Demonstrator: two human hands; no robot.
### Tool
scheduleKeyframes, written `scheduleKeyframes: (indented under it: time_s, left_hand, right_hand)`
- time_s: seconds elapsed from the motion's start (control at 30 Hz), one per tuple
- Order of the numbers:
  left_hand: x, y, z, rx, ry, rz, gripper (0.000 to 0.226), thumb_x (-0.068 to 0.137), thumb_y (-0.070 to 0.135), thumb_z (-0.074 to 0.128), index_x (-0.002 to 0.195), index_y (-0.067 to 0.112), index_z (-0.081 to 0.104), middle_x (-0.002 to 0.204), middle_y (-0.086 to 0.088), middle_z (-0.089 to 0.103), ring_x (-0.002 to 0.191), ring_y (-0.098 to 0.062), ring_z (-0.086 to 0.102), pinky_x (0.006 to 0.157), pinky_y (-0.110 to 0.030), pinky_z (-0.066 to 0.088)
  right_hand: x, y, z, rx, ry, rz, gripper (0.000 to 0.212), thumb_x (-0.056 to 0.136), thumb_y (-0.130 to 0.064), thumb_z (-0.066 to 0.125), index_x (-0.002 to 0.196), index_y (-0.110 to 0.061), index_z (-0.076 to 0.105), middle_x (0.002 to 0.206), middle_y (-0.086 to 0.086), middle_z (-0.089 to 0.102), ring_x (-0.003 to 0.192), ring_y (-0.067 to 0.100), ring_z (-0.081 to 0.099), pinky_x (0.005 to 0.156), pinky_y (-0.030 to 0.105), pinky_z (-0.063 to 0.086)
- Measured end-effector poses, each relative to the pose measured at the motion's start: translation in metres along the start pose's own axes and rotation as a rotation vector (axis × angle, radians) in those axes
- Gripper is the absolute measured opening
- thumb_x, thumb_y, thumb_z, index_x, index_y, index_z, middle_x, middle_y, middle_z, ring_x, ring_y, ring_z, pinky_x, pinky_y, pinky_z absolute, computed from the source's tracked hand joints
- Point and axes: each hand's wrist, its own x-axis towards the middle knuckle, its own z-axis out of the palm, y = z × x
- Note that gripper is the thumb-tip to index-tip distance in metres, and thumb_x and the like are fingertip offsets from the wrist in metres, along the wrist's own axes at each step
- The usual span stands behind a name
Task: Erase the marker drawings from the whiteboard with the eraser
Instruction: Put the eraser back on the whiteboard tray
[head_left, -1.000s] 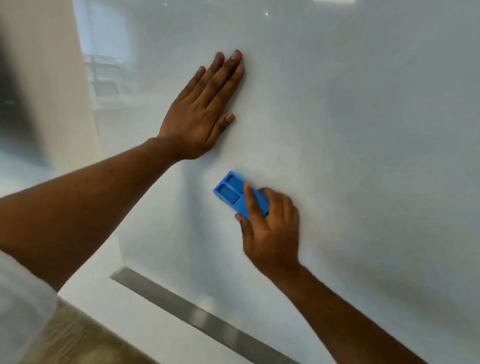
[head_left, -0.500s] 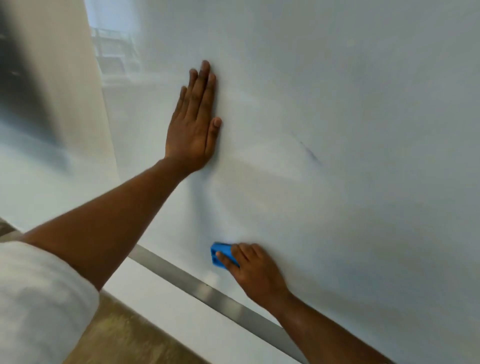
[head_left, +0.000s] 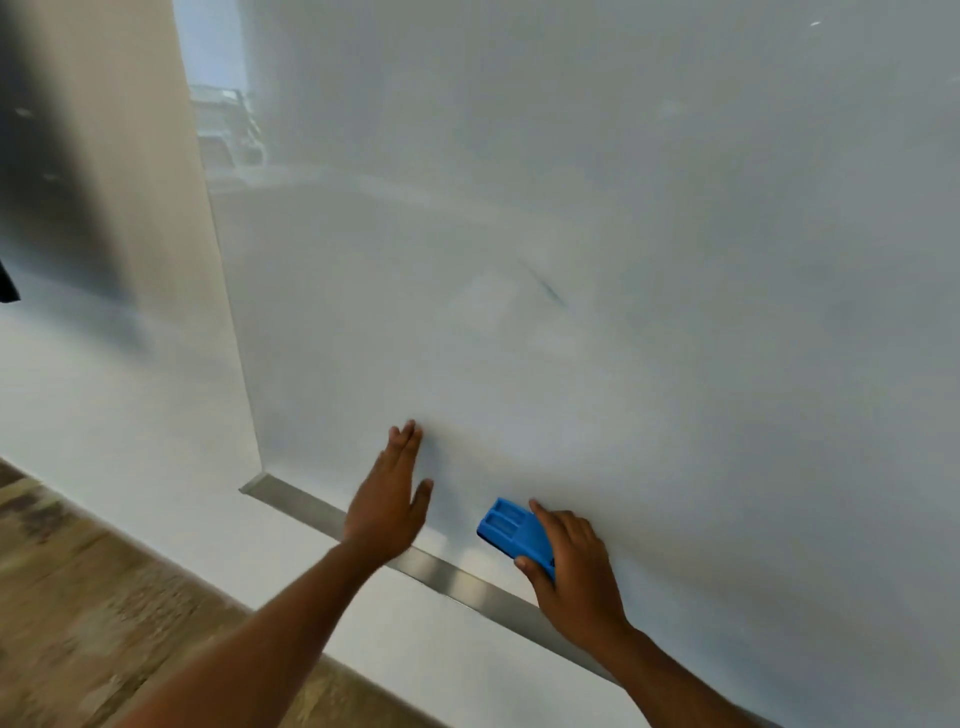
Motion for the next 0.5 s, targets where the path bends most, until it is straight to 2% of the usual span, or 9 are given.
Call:
scheduleKeyframes:
  time_s: [0.07, 0.13, 0.23, 0.3, 0.37, 0.43, 0.5]
  left_hand:
    - [-0.017, 0.025, 0.022, -0.098, -0.058, -0.037, 0.068, 0.113, 0.035, 0.052, 0.172, 0.019, 0.023, 0.179, 0.011, 0.004, 0.162, -0.006, -0.009, 0.136, -0.04, 0.018]
    - [-0.027, 0.048, 0.038, -0.186, -0.111, -0.075, 0.062, 0.113, 0.039, 0.05, 0.17, 0.022, 0.032, 0.18, 0.009, 0.015, 0.166, -0.009, -0.003, 0.134, -0.039, 0.019]
    - [-0.035, 0.075, 0.052, -0.275, -0.205, -0.186, 0.054, 0.114, 0.043, 0.046, 0.163, 0.022, 0.044, 0.176, 0.005, 0.033, 0.167, -0.015, 0.017, 0.132, -0.035, 0.023]
    - [-0.039, 0.079, 0.059, -0.274, -0.231, -0.252, 0.045, 0.113, 0.04, 0.049, 0.153, 0.02, 0.057, 0.16, 0.0, 0.056, 0.153, -0.019, 0.046, 0.123, -0.03, 0.036]
    - [-0.043, 0.085, 0.068, -0.304, -0.225, -0.302, 0.033, 0.112, 0.037, 0.056, 0.136, 0.018, 0.071, 0.131, 0.001, 0.074, 0.124, -0.016, 0.067, 0.106, -0.027, 0.05]
    - [-0.047, 0.091, 0.077, -0.399, -0.218, -0.376, 0.024, 0.109, 0.033, 0.062, 0.121, 0.019, 0.078, 0.111, 0.004, 0.079, 0.105, -0.012, 0.072, 0.09, -0.026, 0.055]
    - [-0.049, 0.095, 0.085, -0.561, -0.228, -0.471, 0.017, 0.107, 0.029, 0.067, 0.112, 0.018, 0.079, 0.106, -0.001, 0.08, 0.103, -0.018, 0.074, 0.081, -0.028, 0.06]
  right_hand:
    - [-0.008, 0.0, -0.006, 0.029, 0.01, 0.016, 0.065, 0.1, -0.047, 0.06, 0.157, -0.029, 0.036, 0.141, -0.01, 0.052, 0.128, 0.015, 0.046, 0.107, 0.034, 0.041]
    - [-0.016, 0.001, -0.006, 0.023, -0.002, 0.024, 0.065, 0.1, -0.051, 0.057, 0.158, -0.034, 0.032, 0.146, -0.014, 0.048, 0.133, 0.013, 0.042, 0.108, 0.033, 0.039]
    - [-0.027, 0.003, -0.007, 0.039, -0.005, 0.081, 0.067, 0.1, -0.052, 0.056, 0.159, -0.038, 0.029, 0.15, -0.017, 0.045, 0.136, 0.012, 0.039, 0.108, 0.032, 0.038]
    - [-0.029, 0.002, -0.006, 0.047, -0.01, 0.091, 0.068, 0.099, -0.049, 0.059, 0.159, -0.04, 0.027, 0.15, -0.018, 0.045, 0.136, 0.013, 0.039, 0.107, 0.032, 0.04]
    - [-0.035, 0.011, -0.009, 0.036, -0.026, 0.092, 0.071, 0.098, -0.047, 0.061, 0.159, -0.042, 0.024, 0.148, -0.02, 0.044, 0.135, 0.012, 0.038, 0.108, 0.032, 0.039]
    - [-0.041, 0.024, -0.013, 0.039, -0.048, 0.084, 0.076, 0.096, -0.048, 0.062, 0.159, -0.043, 0.02, 0.148, -0.02, 0.042, 0.135, 0.01, 0.036, 0.111, 0.031, 0.036]
    - [-0.045, 0.035, -0.016, 0.054, -0.069, 0.08, 0.079, 0.095, -0.05, 0.062, 0.16, -0.044, 0.018, 0.149, -0.02, 0.04, 0.137, 0.009, 0.035, 0.114, 0.03, 0.033]
